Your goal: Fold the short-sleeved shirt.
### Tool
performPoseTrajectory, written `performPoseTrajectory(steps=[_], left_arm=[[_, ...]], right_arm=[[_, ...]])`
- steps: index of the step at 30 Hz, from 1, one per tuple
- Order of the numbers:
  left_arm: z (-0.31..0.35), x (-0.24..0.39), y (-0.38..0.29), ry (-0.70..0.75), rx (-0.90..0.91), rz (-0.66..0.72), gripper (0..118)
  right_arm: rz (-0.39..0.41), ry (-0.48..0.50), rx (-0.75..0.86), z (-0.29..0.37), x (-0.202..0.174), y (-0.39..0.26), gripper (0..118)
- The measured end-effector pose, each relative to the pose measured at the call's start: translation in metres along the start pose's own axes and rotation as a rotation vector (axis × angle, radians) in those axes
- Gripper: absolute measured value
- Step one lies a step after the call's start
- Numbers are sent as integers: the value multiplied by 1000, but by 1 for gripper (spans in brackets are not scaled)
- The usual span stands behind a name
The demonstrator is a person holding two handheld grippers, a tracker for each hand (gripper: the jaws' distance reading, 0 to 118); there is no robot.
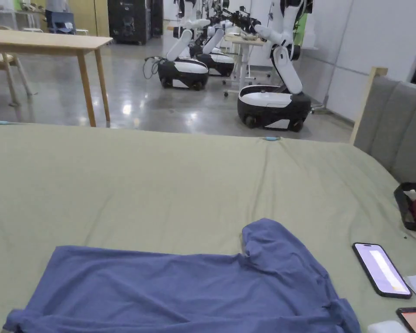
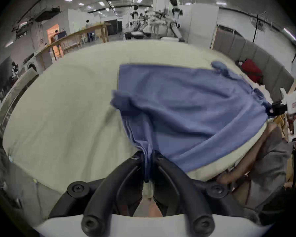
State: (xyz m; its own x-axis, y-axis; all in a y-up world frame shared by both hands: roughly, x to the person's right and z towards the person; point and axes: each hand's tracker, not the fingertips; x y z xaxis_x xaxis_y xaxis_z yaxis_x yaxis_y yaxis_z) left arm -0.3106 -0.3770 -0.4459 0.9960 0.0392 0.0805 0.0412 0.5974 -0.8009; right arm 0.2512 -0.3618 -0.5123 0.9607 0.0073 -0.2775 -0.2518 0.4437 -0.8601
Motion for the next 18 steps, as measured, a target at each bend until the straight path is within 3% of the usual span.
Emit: performPoseTrajectory(steps=[3,5,6,7,8,9,12,13,14,15,16,17,18], left_arm=[[-4,-5,1,-7,51,50,8],[9,-10,5,-6,108,72,13],[17,-11,7,7,122,61,33],[25,-11,10,24,121,59,89],[34,-14,10,40,112,55,118],[47,-14,2,32,179,97,115],[72,-10,0,123,236,49,118],[88,-14,-3,133,245,45,116],[94,-12,-4,128,238,48,108],[100,-10,-4,136,244,48,86],[104,-8,0,135,259,40,29],[104,-7,9,129,277,33,0],[103,-4,18,154,275,24,0]], right_arm=[[-10,14,17,-1,3,5,13],[2,26,37,12,5,7,20],[2,30,96,23,7,5,36],[-11,13,148,40,8,3,75],[-27,4,196,53,9,-1,105],[-49,-14,242,69,7,-6,118],[-96,-46,428,120,0,-31,118],[-114,-40,457,131,-3,-38,117],[-144,-28,451,141,-6,-45,109],[-190,-14,440,150,-13,-51,87],[-203,6,474,156,-16,-58,32],[-204,13,506,159,-18,-61,0],[-226,0,493,159,-21,-61,0]])
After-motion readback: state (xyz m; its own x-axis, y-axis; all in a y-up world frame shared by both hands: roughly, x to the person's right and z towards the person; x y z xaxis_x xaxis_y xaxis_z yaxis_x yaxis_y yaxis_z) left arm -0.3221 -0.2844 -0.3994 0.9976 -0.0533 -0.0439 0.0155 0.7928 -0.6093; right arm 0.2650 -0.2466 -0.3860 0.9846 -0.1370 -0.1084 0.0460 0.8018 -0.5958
